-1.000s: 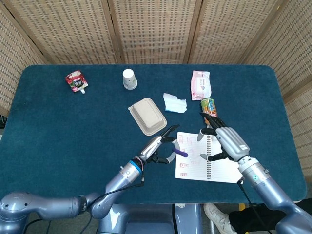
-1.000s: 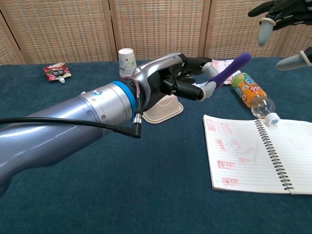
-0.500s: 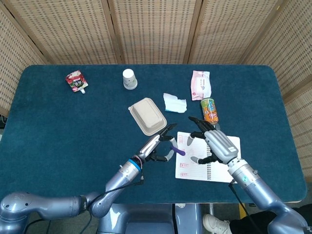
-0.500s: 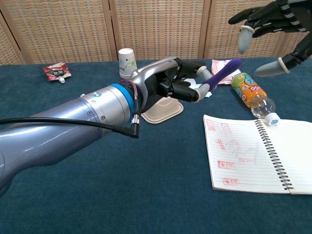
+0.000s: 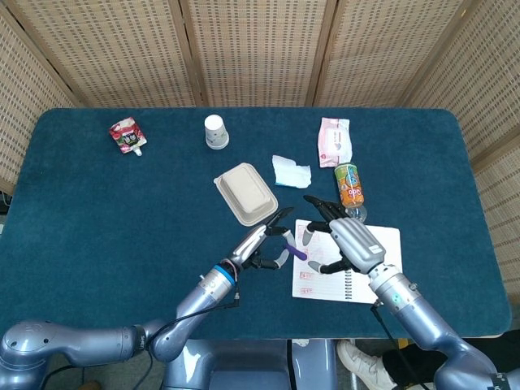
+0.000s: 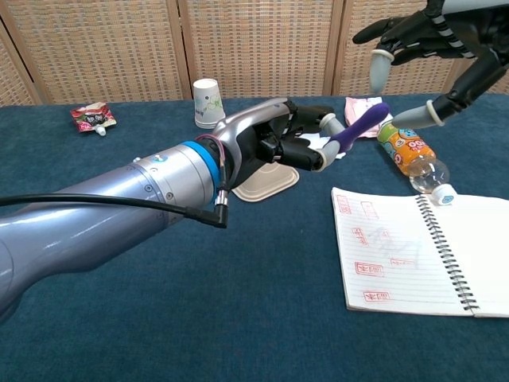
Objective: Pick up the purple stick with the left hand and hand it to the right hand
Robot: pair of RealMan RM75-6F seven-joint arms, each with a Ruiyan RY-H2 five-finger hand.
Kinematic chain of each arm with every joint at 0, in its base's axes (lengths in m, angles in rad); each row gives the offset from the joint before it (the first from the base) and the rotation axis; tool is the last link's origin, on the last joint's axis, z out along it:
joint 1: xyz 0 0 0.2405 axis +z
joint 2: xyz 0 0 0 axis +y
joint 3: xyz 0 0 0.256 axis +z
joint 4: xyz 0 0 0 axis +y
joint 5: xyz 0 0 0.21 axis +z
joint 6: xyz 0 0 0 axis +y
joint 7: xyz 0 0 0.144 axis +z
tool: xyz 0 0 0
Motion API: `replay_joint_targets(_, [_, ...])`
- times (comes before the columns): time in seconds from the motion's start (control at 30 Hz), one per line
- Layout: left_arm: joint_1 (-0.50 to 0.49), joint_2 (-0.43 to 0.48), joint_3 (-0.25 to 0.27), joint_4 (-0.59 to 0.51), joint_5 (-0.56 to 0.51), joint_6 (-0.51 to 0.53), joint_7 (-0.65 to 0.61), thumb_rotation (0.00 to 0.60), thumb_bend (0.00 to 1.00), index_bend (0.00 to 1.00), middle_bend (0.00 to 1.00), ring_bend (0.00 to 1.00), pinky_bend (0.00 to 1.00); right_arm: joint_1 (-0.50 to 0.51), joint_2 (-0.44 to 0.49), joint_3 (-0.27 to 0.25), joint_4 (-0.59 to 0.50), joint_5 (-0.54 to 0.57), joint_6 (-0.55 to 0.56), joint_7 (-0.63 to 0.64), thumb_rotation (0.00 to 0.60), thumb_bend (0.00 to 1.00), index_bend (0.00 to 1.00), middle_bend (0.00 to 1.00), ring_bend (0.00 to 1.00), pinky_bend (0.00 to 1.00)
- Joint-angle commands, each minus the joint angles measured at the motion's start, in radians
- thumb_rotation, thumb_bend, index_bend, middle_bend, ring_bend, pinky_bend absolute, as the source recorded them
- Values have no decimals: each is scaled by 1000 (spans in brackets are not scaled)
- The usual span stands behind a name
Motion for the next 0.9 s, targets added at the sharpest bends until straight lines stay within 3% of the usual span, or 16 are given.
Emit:
replay_joint_targets(0.03, [0,-1,-3,-3,-3,-1,-2,600,554,722,0,0,0,8,-15,-3,-1,11,6,-22,600,392,529,0,0,0])
replay_joint_targets(0.9, [-3,-14,-4,3,-21,-16,11,600,555,721,0,0,0,29,-59,-8,1,44,25,-55,600,444,543,0,0,0])
